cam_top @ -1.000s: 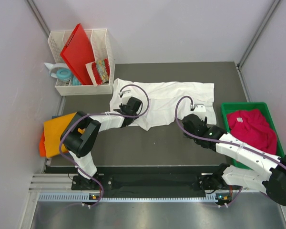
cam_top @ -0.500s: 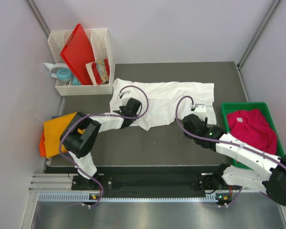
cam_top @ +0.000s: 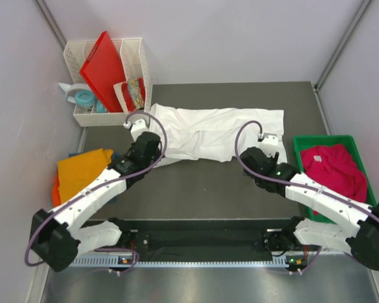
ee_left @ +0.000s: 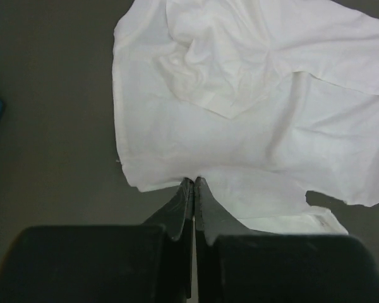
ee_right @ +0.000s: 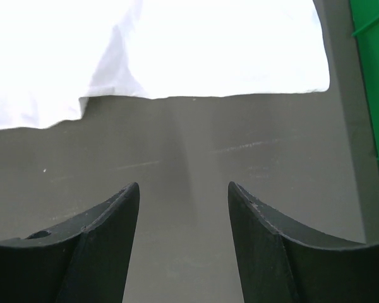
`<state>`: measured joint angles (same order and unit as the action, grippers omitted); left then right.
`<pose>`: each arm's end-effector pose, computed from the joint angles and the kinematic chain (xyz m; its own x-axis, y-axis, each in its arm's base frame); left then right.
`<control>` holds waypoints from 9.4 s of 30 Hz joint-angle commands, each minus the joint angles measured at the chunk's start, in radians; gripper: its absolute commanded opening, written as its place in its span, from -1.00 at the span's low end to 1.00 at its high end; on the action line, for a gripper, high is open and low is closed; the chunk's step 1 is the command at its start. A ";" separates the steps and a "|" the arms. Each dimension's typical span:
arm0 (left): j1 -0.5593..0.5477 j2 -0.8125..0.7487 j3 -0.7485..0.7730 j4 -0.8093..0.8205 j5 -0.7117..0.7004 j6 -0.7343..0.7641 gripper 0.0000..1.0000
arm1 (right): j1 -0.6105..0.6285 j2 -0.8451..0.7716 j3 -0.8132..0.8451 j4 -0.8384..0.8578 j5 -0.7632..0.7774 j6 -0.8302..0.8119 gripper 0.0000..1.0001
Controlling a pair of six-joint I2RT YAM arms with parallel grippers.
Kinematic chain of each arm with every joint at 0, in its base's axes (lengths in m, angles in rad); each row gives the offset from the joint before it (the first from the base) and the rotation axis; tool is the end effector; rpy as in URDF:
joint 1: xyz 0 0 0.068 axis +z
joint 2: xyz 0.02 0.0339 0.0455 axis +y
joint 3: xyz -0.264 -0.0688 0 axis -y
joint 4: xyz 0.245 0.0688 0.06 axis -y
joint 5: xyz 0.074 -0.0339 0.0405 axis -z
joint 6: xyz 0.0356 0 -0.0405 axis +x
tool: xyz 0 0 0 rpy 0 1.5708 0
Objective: Fold and stack the t-shirts
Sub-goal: Grap the side of the flattened tshirt closest away from the robot with both arms, then fold the other side of the tshirt into a rectangle, then rotate the tshirt 90 degrees
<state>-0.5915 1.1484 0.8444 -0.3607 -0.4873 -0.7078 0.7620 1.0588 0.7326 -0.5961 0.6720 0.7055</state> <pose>0.2139 -0.1236 0.2732 -0.5105 -0.3492 -0.7858 -0.1910 0.9371 -0.2923 0.1625 0.1245 0.2408 -0.6129 0.1166 -0.7815 0.1697 0.9854 0.0139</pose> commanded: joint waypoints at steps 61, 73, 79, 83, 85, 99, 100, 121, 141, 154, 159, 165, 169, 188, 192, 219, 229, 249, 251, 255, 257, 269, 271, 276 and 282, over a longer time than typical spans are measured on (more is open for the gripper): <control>-0.068 -0.036 -0.050 -0.426 0.032 -0.199 -1.00 | -0.668 0.264 -0.050 0.050 -0.242 0.069 -1.00; -0.071 -0.064 -0.008 -0.541 0.073 -0.262 -1.00 | -0.601 -0.035 -0.068 -0.221 -0.298 0.126 -1.00; -0.091 -0.114 -0.021 -0.590 0.131 -0.295 -1.00 | -0.558 -0.049 -0.101 -0.245 -0.307 0.161 -1.00; -0.106 -0.145 -0.019 -0.603 0.124 -0.317 -1.00 | -0.550 -0.057 -0.096 -0.237 -0.307 0.169 -1.00; -0.117 -0.156 -0.001 -0.606 0.107 -0.318 -1.00 | -0.550 -0.062 -0.072 -0.237 -0.295 0.160 -1.00; -0.122 -0.021 0.154 -0.290 -0.117 -0.070 -1.00 | -0.552 0.096 0.128 -0.171 -0.161 0.043 -1.00; -0.122 -0.006 0.172 -0.276 -0.134 -0.053 -1.00 | -0.553 0.107 0.137 -0.166 -0.151 0.037 -1.00; 0.073 0.401 0.444 -0.072 -0.149 0.091 -1.00 | -0.676 0.406 0.272 -0.065 -0.118 -0.011 -1.00; 0.125 0.715 0.748 0.016 -0.149 0.192 -1.00 | -0.685 0.607 0.372 -0.039 -0.112 0.018 -1.00; 0.157 0.956 0.966 0.002 -0.114 0.211 -1.00 | -0.693 0.702 0.444 -0.031 -0.107 0.014 -1.00; 0.182 1.034 1.033 -0.012 -0.091 0.206 -1.00 | -0.696 0.736 0.464 -0.027 -0.100 0.015 -1.00; 0.202 1.074 1.067 -0.017 -0.080 0.202 -1.00 | -0.705 0.754 0.481 -0.019 -0.091 0.022 -1.00; 0.205 1.091 1.072 -0.012 -0.077 0.200 -1.00 | -0.708 0.754 0.495 -0.008 -0.081 0.025 -1.00; 0.206 1.105 1.098 -0.050 -0.097 0.160 -0.22 | -0.725 0.738 0.481 0.132 -0.098 -0.010 -0.42; 0.202 1.019 1.038 0.002 -0.093 0.146 0.34 | -0.708 0.626 0.494 0.184 -0.137 -0.047 0.44; 0.050 0.797 0.585 -0.026 0.050 0.016 -0.87 | -0.520 0.716 0.547 0.140 -0.290 -0.083 -0.79; 0.090 0.996 0.702 -0.116 0.076 0.016 -0.81 | -0.541 0.803 0.665 0.095 -0.250 -0.116 -0.60; 0.121 1.154 0.886 -0.297 0.151 0.025 -0.80 | -0.604 1.032 0.725 -0.107 -0.400 -0.043 -0.67; 0.122 1.194 0.991 -0.363 0.151 0.030 -0.81 | -0.593 0.977 0.653 -0.090 -0.419 -0.047 -0.67; 0.124 1.246 1.076 -0.362 0.176 0.053 -0.80 | -0.558 0.871 0.491 -0.064 -0.445 -0.051 -0.66; 0.125 1.258 1.117 -0.354 0.196 0.060 -0.81 | -0.524 0.814 0.443 -0.064 -0.463 -0.049 -0.64; 0.133 1.396 1.375 -0.417 0.338 0.093 -0.79 | -0.294 0.615 0.176 -0.051 -0.528 0.072 -0.60; 0.133 1.429 1.420 -0.429 0.355 0.105 -0.78 | -0.248 0.589 0.149 -0.053 -0.548 0.113 -0.60; 0.137 1.487 1.556 -0.448 0.423 0.131 -0.75 | -0.109 0.538 0.172 -0.073 -0.592 0.189 -0.62; 0.134 1.510 1.573 -0.416 0.544 0.131 -0.73 | 0.112 0.590 0.267 -0.041 -0.666 0.186 -0.62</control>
<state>-0.4488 2.5969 2.4050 -0.8150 -0.0879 -0.5793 0.7509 1.6150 0.9325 -0.6109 0.1307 0.8669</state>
